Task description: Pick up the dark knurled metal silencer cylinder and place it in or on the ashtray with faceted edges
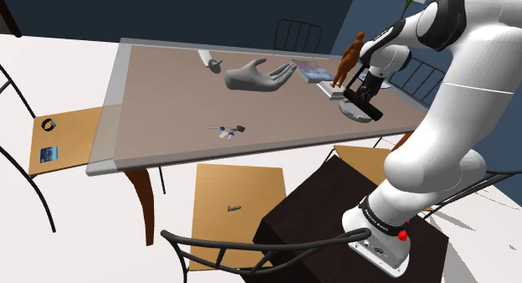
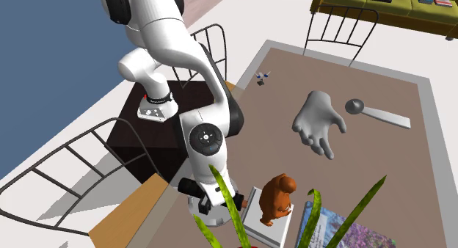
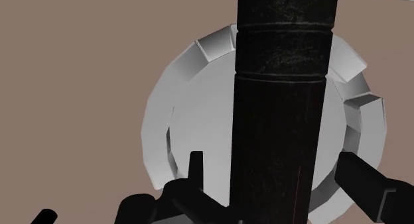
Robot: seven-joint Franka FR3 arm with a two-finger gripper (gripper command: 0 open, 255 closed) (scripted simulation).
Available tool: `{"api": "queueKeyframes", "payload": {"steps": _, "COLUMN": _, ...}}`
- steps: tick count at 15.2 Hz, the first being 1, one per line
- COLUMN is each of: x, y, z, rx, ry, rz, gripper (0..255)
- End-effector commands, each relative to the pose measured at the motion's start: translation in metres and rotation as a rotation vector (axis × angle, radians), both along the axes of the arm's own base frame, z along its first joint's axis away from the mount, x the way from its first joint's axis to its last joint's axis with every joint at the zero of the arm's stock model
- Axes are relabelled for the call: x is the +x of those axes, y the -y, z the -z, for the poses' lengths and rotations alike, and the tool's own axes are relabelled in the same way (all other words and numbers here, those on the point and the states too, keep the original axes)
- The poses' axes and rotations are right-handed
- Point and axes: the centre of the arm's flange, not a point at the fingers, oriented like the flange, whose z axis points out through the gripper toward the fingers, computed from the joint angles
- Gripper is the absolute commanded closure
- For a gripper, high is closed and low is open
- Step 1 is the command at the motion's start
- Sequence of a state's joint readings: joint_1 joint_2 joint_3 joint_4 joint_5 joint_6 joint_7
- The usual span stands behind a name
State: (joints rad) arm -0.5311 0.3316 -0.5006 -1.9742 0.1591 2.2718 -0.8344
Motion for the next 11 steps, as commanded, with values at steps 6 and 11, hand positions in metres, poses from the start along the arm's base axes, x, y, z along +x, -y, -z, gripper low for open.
{"api": "queueKeyframes", "payload": {"steps": 6, "x": 0.001, "y": -0.002, "z": -0.043, "rx": 0.000, "ry": 0.000, "rz": 0.000, "gripper": 0}}
{"api": "queueKeyframes", "payload": {"steps": 11, "x": 0.001, "y": -0.002, "z": -0.043, "rx": 0.000, "ry": 0.000, "rz": 0.000, "gripper": 0}}
